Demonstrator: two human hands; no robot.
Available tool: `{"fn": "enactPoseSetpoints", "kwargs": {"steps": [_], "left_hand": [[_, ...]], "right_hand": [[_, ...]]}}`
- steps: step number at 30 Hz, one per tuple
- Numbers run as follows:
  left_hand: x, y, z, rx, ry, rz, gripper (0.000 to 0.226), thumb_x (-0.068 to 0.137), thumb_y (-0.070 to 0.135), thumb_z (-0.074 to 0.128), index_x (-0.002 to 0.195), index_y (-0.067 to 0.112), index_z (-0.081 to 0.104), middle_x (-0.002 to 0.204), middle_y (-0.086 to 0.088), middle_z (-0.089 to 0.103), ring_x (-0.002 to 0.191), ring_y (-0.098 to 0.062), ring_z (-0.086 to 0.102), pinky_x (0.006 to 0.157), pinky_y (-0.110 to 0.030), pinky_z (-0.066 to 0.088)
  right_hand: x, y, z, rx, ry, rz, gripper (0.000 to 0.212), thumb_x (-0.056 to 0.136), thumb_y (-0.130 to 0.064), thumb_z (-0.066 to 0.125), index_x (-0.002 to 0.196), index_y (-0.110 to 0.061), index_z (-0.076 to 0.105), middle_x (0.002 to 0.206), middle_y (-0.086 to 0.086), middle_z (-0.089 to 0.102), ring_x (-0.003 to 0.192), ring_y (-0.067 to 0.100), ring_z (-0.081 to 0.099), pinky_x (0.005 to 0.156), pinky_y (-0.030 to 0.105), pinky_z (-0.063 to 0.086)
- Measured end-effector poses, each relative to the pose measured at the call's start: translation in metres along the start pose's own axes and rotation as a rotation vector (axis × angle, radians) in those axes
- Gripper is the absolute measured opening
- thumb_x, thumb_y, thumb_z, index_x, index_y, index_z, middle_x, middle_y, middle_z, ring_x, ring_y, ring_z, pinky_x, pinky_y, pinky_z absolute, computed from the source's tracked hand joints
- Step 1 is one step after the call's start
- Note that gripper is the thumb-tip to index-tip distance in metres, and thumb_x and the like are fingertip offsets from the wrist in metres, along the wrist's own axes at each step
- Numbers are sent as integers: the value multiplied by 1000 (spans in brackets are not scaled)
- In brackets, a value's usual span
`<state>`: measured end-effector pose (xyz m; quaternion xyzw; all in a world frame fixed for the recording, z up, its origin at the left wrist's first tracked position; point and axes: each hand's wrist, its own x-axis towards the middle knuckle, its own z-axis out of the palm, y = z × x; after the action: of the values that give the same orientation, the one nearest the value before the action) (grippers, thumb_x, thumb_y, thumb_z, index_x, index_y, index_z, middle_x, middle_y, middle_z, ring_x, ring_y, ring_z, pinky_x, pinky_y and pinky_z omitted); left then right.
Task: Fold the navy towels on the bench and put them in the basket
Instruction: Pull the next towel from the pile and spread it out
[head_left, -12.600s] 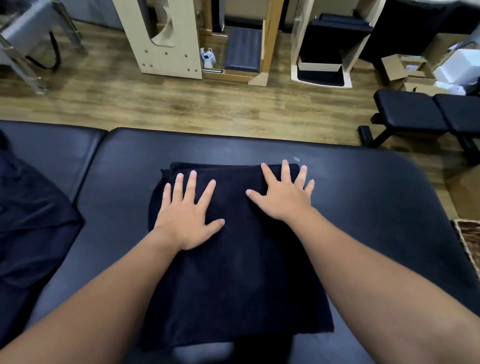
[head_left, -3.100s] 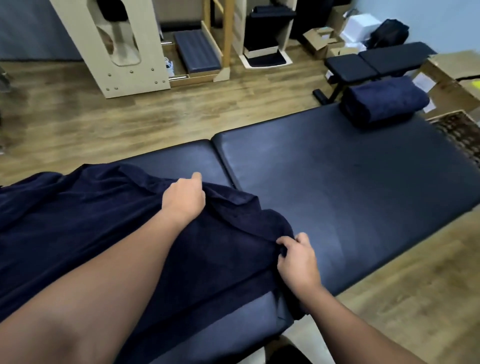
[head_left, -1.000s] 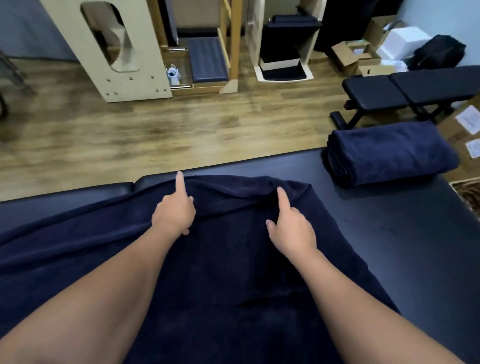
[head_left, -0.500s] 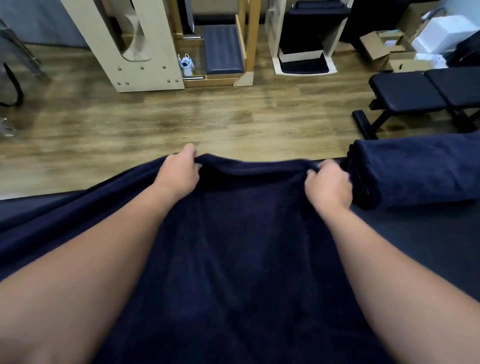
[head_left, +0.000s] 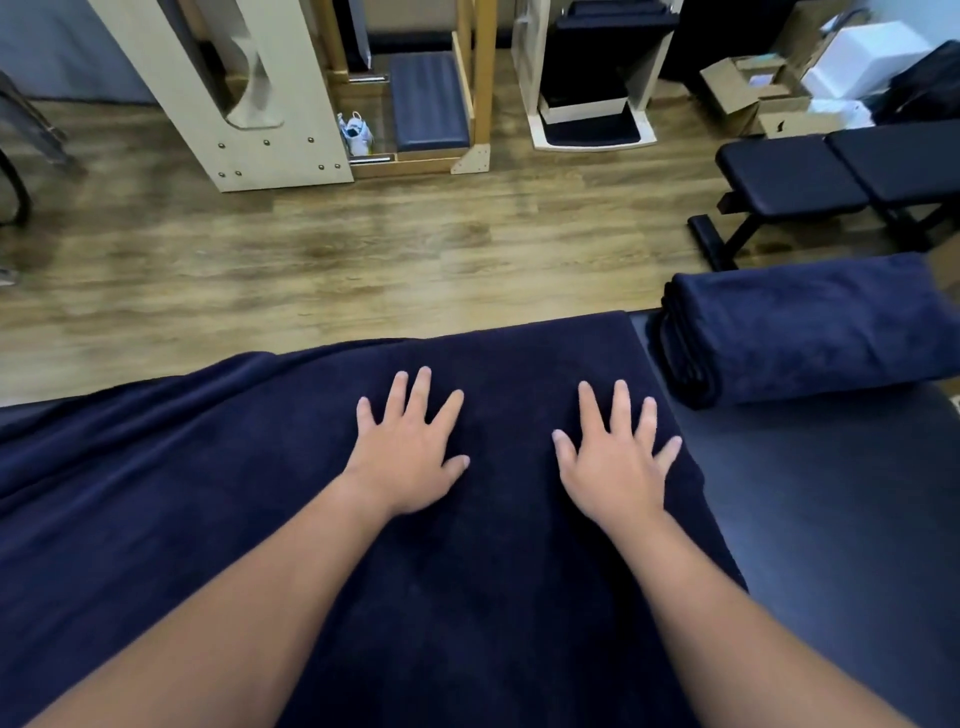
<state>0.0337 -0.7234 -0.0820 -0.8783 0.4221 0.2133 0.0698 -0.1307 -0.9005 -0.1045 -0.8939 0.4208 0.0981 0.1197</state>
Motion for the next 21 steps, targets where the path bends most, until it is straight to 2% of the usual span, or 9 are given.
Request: {"fn": "enactPoseSetpoints", "kwargs": {"steps": [2,8,12,18,21], "left_hand": [[-12,7,7,-20,17,-17,79,99,62,36,161,31,-2,168,-9,-19,154,-33,-17,120,-66,9],[-53,38,26,-51,17,30,76,100,55,41,161,25,7,168,-11,-14,155,-33,-16,122,-63,9],[-94,58,46,-16,-14,115,78,99,52,44,162,23,7,168,-13,-16,154,-35,-17,123,-62,6],[-164,81,81,-24,-35,180,76,101,52,40,162,26,4,167,-12,-19,154,-32,-22,122,-64,2],[-205,88,103,-11,-23,211,75,101,51,41,162,25,5,168,-13,-18,154,-33,-21,122,-64,1]], "right_hand": [[-16,6,4,-3,-10,25,71,100,-60,33,161,-35,7,170,5,-4,154,39,-6,114,74,11],[-72,32,14,-45,-28,-54,71,100,-58,38,161,-31,15,169,9,2,154,39,-3,115,72,12],[-125,57,21,-17,-66,-32,72,100,-59,39,161,-36,7,169,6,-6,154,35,-10,114,73,14],[-221,98,40,-84,-135,-13,75,97,-70,26,157,-45,-12,167,2,-20,152,33,-22,114,73,8],[-260,114,47,-72,-117,36,77,95,-73,29,157,-48,-9,168,1,-17,153,34,-18,114,73,13]]}}
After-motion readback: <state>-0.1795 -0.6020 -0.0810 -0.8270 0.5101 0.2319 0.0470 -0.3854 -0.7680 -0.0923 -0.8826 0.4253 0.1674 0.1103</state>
